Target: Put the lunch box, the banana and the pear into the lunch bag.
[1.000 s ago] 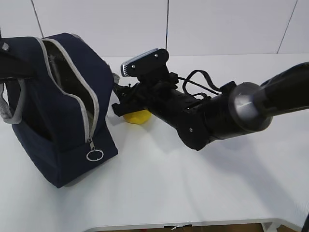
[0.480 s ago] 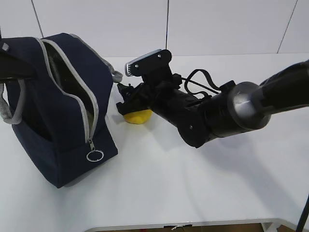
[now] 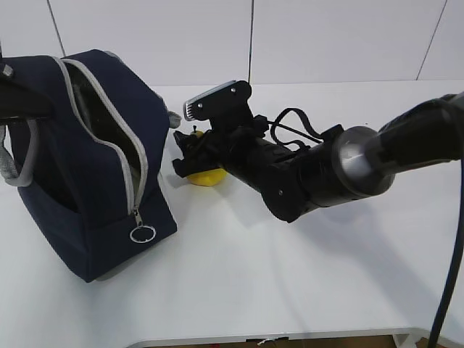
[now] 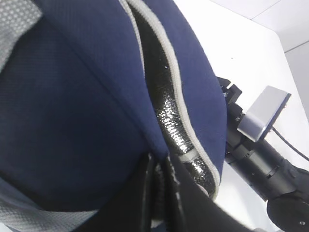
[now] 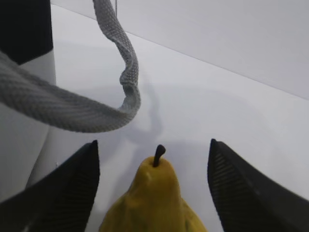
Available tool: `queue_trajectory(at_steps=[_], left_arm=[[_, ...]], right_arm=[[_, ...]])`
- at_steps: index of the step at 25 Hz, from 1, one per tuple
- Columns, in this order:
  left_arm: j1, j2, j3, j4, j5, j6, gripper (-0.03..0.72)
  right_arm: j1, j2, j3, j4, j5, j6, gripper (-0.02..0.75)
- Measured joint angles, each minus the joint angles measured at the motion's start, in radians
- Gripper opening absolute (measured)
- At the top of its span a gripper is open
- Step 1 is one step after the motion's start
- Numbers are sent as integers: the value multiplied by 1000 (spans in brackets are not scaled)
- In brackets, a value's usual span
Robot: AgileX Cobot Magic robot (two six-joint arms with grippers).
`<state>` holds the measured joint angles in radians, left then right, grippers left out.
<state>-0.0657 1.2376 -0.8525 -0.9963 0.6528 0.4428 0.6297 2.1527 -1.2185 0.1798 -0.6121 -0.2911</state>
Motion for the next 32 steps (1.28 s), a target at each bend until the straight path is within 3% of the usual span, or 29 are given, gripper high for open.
queue_trajectory(at_steps=[18, 27, 32], left_arm=[[0, 0, 0, 2, 0, 0, 2], [0, 0, 0, 4, 0, 0, 2], [0, 0, 0, 4, 0, 0, 2]], right_arm=[[0, 25, -13, -3, 22, -2, 563], [0, 25, -13, -3, 22, -2, 335], [0, 25, -13, -3, 22, -2, 274]])
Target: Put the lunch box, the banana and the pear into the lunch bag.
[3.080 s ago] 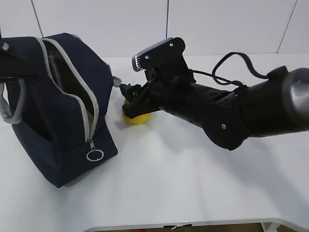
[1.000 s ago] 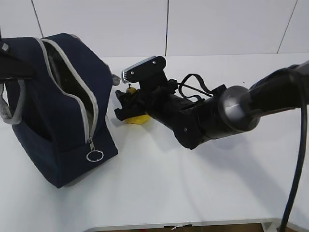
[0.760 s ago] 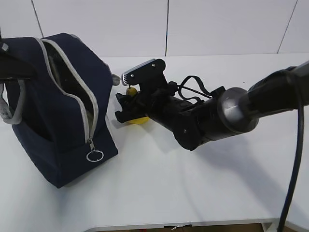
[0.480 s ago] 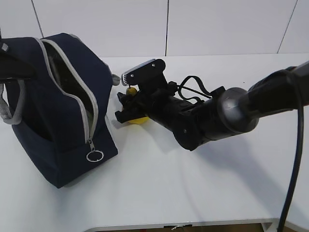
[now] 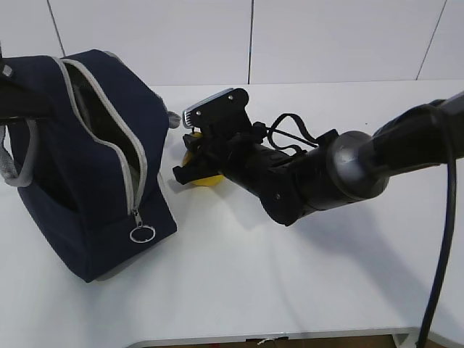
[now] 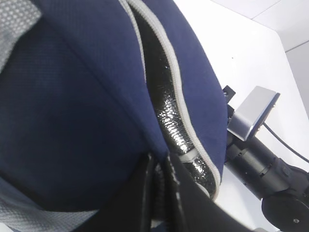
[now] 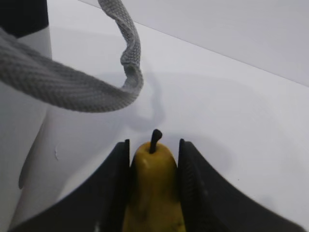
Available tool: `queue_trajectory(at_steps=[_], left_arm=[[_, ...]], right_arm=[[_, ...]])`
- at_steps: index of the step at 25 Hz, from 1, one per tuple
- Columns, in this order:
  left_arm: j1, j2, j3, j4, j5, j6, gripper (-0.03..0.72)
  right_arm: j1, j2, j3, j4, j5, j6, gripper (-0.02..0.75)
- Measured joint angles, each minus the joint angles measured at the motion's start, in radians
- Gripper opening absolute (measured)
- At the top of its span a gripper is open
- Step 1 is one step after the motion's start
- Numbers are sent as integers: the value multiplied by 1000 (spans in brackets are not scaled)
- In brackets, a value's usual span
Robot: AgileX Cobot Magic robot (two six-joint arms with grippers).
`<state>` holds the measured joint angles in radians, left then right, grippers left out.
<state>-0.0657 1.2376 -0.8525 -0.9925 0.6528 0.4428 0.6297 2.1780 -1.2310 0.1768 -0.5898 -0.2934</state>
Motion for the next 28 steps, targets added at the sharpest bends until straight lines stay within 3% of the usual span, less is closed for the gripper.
queue_trajectory(at_steps=[28], left_arm=[[0, 0, 0, 7, 0, 2, 2]], right_arm=[[0, 0, -2, 37, 0, -17, 264]])
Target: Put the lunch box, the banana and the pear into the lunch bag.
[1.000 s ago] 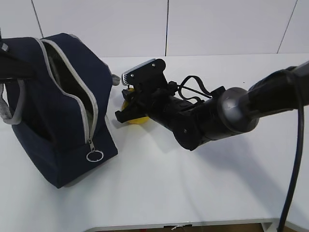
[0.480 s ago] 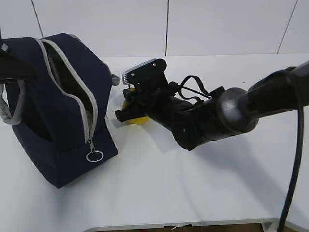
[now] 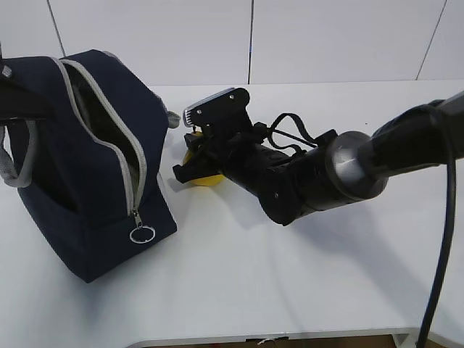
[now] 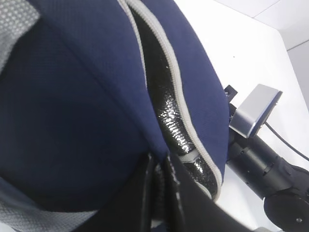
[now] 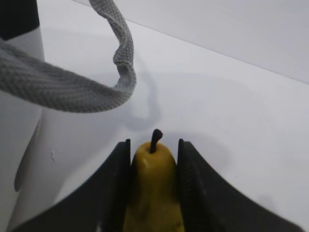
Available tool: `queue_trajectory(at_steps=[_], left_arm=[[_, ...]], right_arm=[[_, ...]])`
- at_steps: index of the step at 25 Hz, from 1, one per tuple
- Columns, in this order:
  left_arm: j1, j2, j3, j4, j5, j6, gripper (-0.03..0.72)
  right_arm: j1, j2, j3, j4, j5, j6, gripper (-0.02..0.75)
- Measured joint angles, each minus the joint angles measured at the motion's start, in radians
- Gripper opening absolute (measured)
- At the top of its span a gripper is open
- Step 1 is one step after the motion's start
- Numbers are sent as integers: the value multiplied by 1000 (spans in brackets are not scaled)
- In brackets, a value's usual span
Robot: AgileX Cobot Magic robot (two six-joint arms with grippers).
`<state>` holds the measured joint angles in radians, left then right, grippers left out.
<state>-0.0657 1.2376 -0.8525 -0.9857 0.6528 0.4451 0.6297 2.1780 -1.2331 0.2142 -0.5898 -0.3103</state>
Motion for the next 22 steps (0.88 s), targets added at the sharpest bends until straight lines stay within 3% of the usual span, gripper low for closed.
queue_trajectory(at_steps=[8, 14, 22], left_arm=[[0, 0, 0, 1, 0, 0, 2], [0, 0, 0, 1, 0, 1, 2], [0, 0, 0, 4, -1, 1, 2]], right_arm=[[0, 0, 0, 0, 2, -2, 261], [0, 0, 0, 1, 3, -2, 188], [0, 0, -2, 4, 6, -5, 181]])
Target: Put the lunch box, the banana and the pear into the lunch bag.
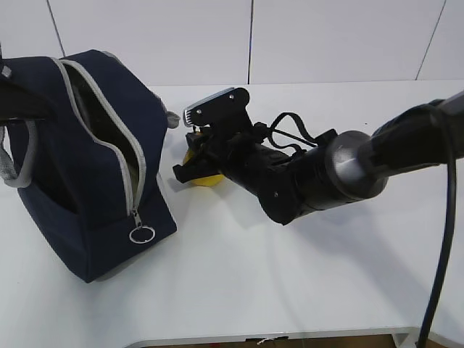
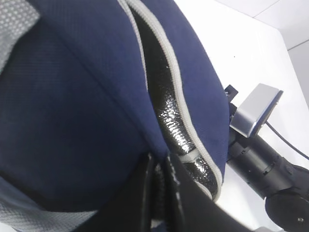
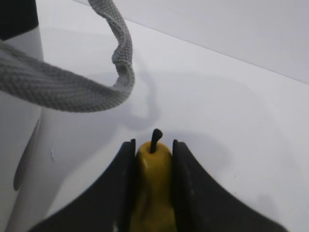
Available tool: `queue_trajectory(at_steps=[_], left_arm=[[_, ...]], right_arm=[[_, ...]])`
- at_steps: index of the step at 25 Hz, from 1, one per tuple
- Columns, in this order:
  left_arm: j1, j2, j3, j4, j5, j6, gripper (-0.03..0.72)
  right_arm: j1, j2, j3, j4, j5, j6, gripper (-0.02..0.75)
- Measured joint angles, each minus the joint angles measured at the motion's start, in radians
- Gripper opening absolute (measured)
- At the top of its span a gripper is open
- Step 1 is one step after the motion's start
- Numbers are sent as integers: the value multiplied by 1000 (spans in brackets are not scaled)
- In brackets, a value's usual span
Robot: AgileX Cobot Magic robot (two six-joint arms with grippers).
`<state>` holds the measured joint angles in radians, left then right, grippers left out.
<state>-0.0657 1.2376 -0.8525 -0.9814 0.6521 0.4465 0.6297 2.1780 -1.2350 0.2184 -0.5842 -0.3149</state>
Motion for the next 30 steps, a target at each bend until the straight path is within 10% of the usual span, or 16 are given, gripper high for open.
queue_trajectory(at_steps=[15, 30], left_arm=[[0, 0, 0, 4, -2, 0, 2], [0, 0, 0, 16, -2, 0, 2]], right_arm=[[0, -91, 2, 428, 88, -284, 179], [0, -344, 6, 330, 88, -268, 177]])
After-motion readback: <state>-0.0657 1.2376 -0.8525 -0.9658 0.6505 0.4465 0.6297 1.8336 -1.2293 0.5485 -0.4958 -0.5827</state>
